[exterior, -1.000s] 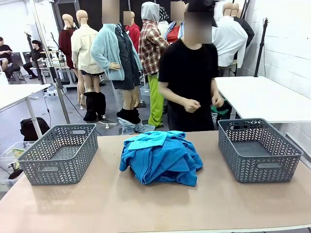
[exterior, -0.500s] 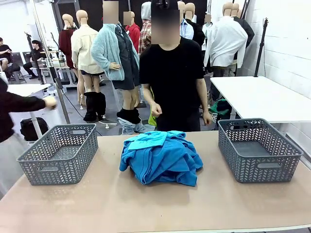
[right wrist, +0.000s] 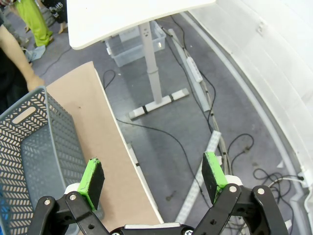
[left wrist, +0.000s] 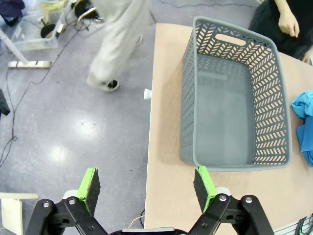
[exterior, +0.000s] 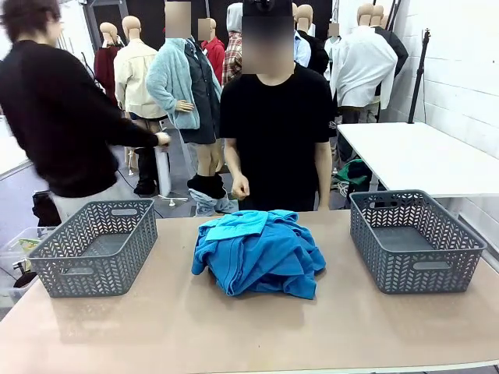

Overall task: Sort the tops and bottoms.
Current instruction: Lift clothes from the center of the table with your left hand.

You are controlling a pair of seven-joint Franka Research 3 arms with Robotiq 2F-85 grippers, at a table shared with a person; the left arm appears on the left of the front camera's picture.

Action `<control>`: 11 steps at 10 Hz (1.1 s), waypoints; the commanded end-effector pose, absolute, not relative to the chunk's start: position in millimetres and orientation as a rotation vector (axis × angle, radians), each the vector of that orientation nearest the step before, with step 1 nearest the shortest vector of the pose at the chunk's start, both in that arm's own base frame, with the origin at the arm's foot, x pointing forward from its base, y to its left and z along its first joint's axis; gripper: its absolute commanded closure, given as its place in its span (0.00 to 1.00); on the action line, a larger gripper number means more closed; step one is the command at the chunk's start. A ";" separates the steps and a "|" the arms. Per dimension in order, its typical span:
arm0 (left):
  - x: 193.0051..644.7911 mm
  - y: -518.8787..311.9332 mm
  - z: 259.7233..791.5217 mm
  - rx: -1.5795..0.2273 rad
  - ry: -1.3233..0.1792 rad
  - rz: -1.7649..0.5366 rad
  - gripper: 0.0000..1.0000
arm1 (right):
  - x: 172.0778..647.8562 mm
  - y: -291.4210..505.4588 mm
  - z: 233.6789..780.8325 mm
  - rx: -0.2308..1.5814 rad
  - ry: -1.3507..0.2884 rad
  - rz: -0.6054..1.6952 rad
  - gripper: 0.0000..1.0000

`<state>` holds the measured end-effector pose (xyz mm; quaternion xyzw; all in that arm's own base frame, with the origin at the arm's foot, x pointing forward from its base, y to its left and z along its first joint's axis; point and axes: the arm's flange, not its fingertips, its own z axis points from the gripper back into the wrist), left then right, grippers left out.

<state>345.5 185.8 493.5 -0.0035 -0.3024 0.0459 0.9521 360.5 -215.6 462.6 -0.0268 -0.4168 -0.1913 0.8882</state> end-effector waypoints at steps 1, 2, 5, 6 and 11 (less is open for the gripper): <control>343.5 188.0 493.5 0.004 -0.614 0.082 0.00 | 359.2 -215.7 462.9 -0.050 -0.857 -0.394 0.00; 343.5 188.0 493.5 0.004 -0.614 0.082 0.00 | 359.2 -215.7 462.9 -0.050 -0.857 -0.394 0.00; 343.5 188.0 493.5 0.004 -0.614 0.082 0.00 | 359.2 -215.7 462.9 -0.050 -0.857 -0.394 0.00; 343.5 188.0 493.5 0.004 -0.614 0.082 0.00 | 359.2 -215.7 462.9 -0.050 -0.857 -0.394 0.00; 343.5 188.0 493.5 0.004 -0.614 0.082 0.00 | 359.2 -215.7 462.9 -0.050 -0.857 -0.394 0.00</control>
